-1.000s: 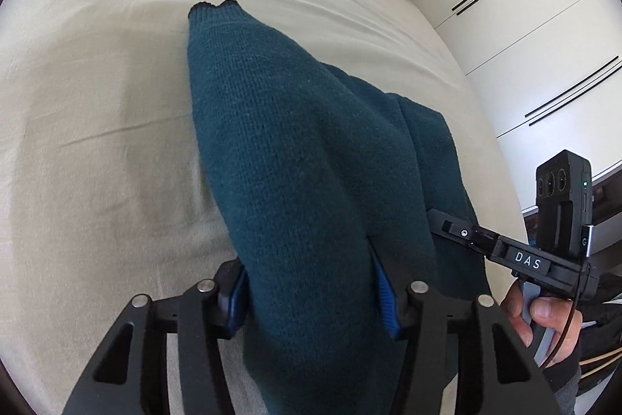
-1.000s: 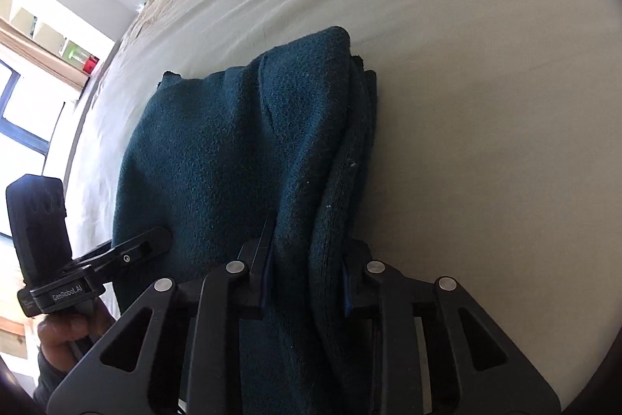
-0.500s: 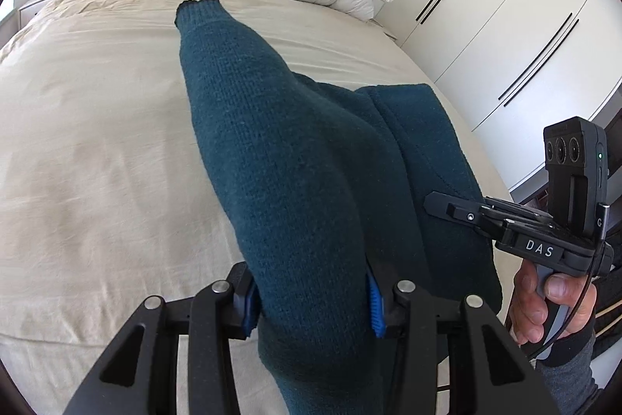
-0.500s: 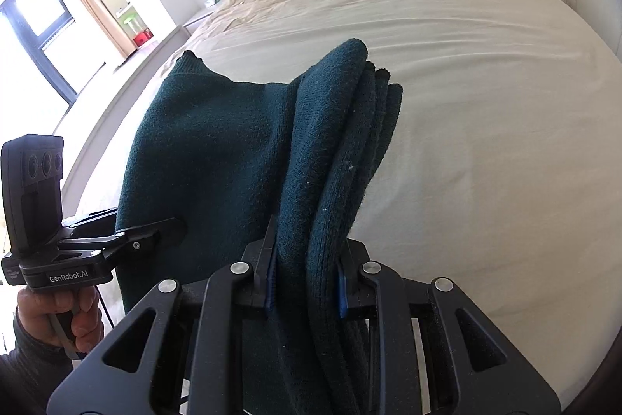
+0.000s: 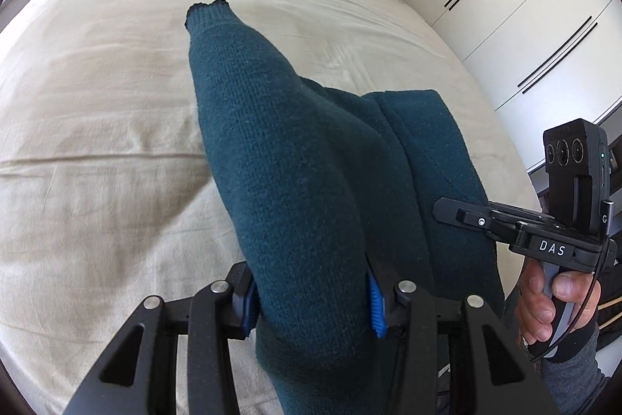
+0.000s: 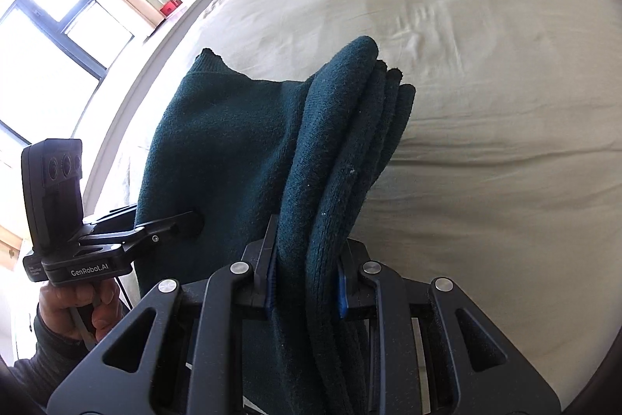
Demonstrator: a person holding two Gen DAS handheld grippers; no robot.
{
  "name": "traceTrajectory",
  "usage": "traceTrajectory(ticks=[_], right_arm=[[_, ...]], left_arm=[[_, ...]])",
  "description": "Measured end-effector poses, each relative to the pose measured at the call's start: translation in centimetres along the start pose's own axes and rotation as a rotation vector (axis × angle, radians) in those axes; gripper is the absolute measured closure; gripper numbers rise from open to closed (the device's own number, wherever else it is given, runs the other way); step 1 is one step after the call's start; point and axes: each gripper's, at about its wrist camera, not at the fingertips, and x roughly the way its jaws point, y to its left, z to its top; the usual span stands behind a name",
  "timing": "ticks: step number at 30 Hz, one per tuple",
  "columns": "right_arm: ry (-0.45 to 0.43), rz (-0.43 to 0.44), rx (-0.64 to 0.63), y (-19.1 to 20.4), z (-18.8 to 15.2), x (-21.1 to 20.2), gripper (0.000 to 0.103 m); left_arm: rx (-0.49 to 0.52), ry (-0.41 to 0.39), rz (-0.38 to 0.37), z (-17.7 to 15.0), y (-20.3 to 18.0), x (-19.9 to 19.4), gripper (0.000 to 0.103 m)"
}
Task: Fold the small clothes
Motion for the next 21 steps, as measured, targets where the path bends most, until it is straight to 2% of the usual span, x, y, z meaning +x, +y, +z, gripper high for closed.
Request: traceTrajectory(ticks=[2, 4, 6, 8, 9, 11, 15, 19, 21], right_arm=[[0.027, -0.002, 0.032, -0.8, -1.2, 2.1, 0.082], [0.045, -0.023, 0.075, -2.3, -2.3, 3.7, 0.080], [0.036, 0.018, 0.124, -4.0, -2.7, 4.6, 0.077], [0.027, 0.051, 0.152, -4.9, -3.3, 4.7, 0.069], [0.023, 0.044, 0.158, -5.1, -3.5, 4.7, 0.059], [0.015, 0.054, 0.170, -5.4, -3.8, 4.3, 0.058], [-0.018, 0.033, 0.166, -6.1, -4.3, 2.2, 0.058], [-0.123, -0.071, 0.142, -5.6, -4.6, -1.9, 0.058], [-0.171, -0.050, 0.139, -5.2, -4.1, -3.8, 0.056]], left_arm=[[-0.030, 0.023, 0.005, -0.9, 1.4, 1.5, 0.052], [-0.063, 0.012, -0.018, -1.5, 2.5, 2.5, 0.046], [-0.097, -0.003, -0.045, -2.0, 3.2, 2.7, 0.042], [-0.088, -0.016, -0.042, -2.4, 3.3, 2.8, 0.037], [-0.083, -0.019, -0.040, -2.6, 3.3, 2.9, 0.036], [-0.101, -0.023, -0.047, -2.9, 3.5, 2.8, 0.035], [-0.105, -0.049, -0.013, -2.6, 2.6, 1.8, 0.037], [-0.078, -0.132, 0.087, -3.4, 1.6, -1.4, 0.037], [-0.067, -0.179, 0.101, -3.4, 0.8, -3.0, 0.037]])
